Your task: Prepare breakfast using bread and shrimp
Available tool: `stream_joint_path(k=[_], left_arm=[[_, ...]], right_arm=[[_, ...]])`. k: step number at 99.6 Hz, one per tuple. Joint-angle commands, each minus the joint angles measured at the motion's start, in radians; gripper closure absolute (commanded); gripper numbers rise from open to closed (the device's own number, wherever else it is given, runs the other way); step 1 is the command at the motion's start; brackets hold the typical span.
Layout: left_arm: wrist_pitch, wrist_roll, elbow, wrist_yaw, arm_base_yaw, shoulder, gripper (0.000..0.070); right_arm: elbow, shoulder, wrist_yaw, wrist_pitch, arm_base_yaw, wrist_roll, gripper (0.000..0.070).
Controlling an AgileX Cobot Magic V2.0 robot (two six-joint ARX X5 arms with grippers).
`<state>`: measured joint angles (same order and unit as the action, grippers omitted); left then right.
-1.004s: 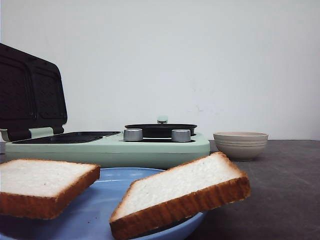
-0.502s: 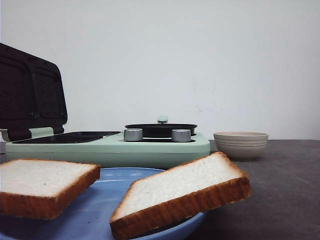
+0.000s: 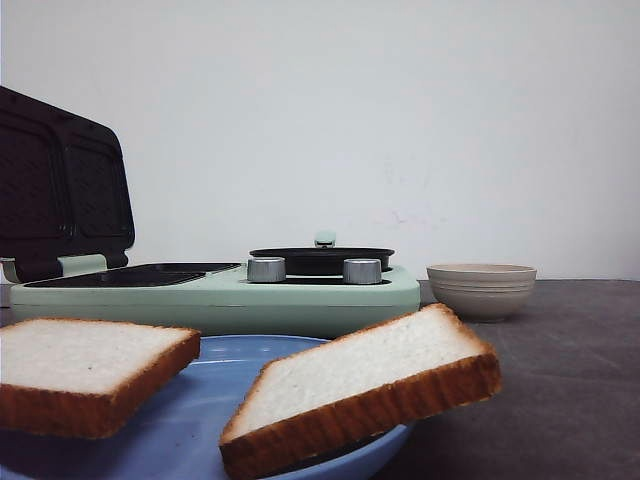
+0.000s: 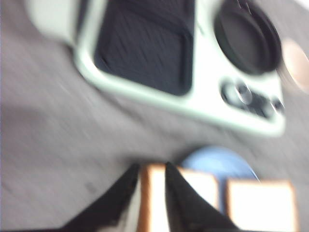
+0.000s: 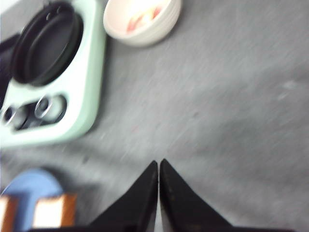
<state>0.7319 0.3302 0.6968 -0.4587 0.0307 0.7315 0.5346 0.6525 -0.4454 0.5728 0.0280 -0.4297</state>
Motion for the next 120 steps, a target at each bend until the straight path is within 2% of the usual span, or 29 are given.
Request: stream_joint_path(k=[1,5,6,7,11,16,20,41,64,101,120], left_arm=[[0.022,-0.035,0.014,-0.045,0.001,0.016,0.049],[0.045,-0.036,0.014,-0.063,0.001,0.027,0.0398],[0.055,-0.038,0.014,-0.069,0.001,0.032,0.0368],[0.058,-0.039,0.014,-0.071,0.001,0.034,0.0358],[0.083,-0.044,0.014,-0.084,0.0,0.049,0.0294],[0.117,-0.062,0.014,-0.092,-0.002,0.069,0.0251],[0.142,-0.076,0.014,-0.092,-0.006,0.088,0.0251],[0.24,-0.135,0.014,-0.096,-0.043,0.203,0.0252],[0.269,-0.189,0.014,-0.095,-0.116,0.337,0.0253],[0.182,-0.197,0.014,-0.095,-0.246,0.526,0.0253],[0.092,-0.167,0.014,-0.1,-0.306,0.561,0.0255]], right_arm=[[0.015,0.006,-0.051,0.0,-0.001,0.043,0.0637],[0.016,0.006,-0.078,0.002,-0.001,0.045,0.0531],[0.015,0.006,-0.086,0.002,-0.001,0.045,0.0481],[0.015,0.006,-0.089,0.002,-0.001,0.045,0.0464],[0.015,0.006,-0.105,0.005,-0.001,0.044,0.032],[0.015,0.006,-0.116,0.011,-0.001,0.044,0.017],[0.015,0.006,-0.123,0.02,-0.001,0.045,0.0122],[0.015,0.006,-0.13,0.023,-0.007,0.057,0.0122],[0.015,0.006,-0.131,0.035,-0.007,0.056,0.0122],[0.015,0.006,-0.131,0.036,-0.007,0.056,0.0122],[0.015,0.006,-0.131,0.036,-0.007,0.056,0.0122]])
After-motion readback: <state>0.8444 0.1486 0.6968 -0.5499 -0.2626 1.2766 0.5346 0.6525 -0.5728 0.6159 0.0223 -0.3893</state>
